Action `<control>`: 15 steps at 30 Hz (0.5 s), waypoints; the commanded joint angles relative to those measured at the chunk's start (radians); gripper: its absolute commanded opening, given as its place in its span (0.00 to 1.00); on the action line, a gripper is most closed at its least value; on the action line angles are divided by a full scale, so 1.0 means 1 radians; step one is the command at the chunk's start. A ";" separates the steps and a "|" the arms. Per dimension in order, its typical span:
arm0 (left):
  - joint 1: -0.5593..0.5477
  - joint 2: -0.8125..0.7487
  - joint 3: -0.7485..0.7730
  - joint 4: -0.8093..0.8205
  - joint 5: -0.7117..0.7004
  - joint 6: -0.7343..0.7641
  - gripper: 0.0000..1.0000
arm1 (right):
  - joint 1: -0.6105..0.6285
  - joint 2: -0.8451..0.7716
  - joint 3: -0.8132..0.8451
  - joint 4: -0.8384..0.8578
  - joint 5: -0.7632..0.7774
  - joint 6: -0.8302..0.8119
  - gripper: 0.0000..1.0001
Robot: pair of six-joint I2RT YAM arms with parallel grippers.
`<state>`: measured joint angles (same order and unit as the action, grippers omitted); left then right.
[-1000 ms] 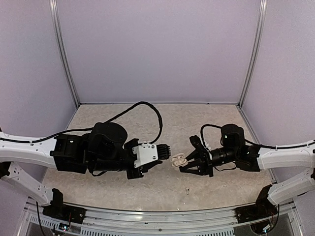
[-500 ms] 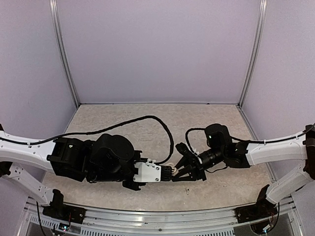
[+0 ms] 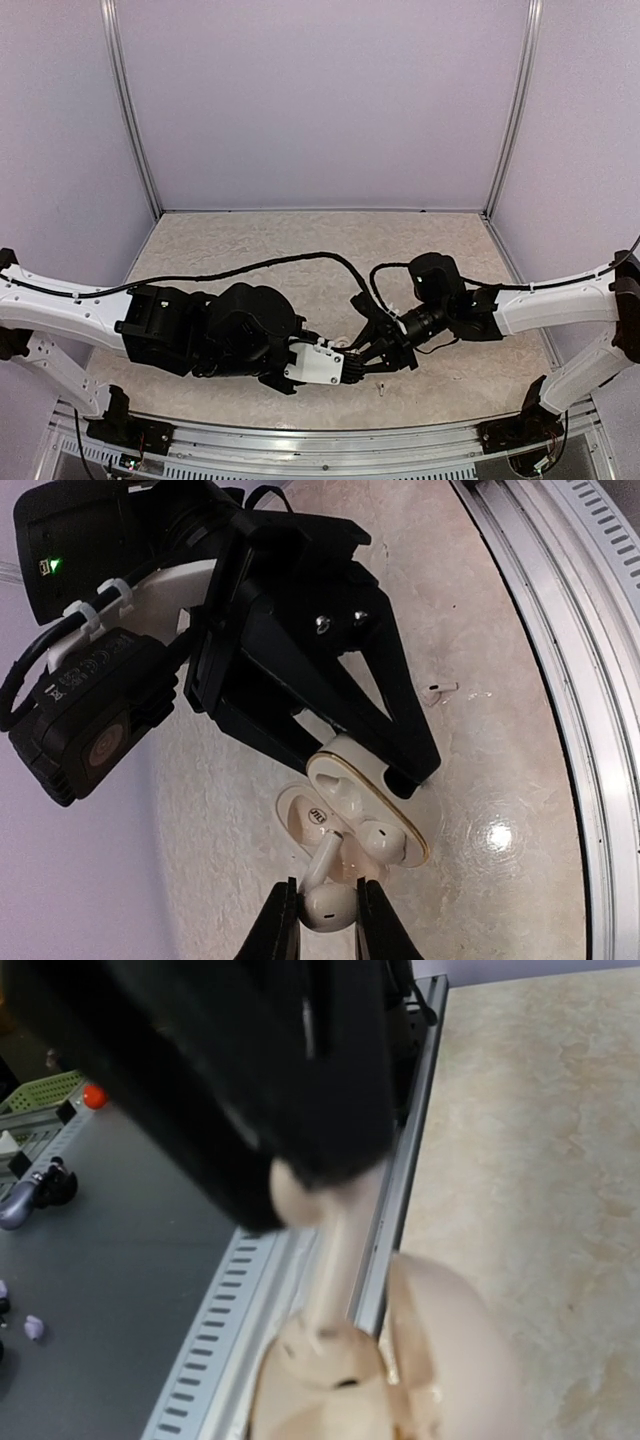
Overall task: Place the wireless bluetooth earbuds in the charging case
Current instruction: Insert the right earbud into the right side groove of the charging case.
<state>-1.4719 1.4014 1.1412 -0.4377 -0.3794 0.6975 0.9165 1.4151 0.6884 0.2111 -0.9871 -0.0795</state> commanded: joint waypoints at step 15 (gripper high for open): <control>-0.011 0.069 0.054 0.033 -0.024 0.083 0.18 | 0.022 0.039 0.048 -0.022 -0.028 0.023 0.00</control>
<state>-1.4773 1.4551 1.1687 -0.4316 -0.3901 0.7574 0.9276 1.4429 0.7101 0.2012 -0.9947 -0.0620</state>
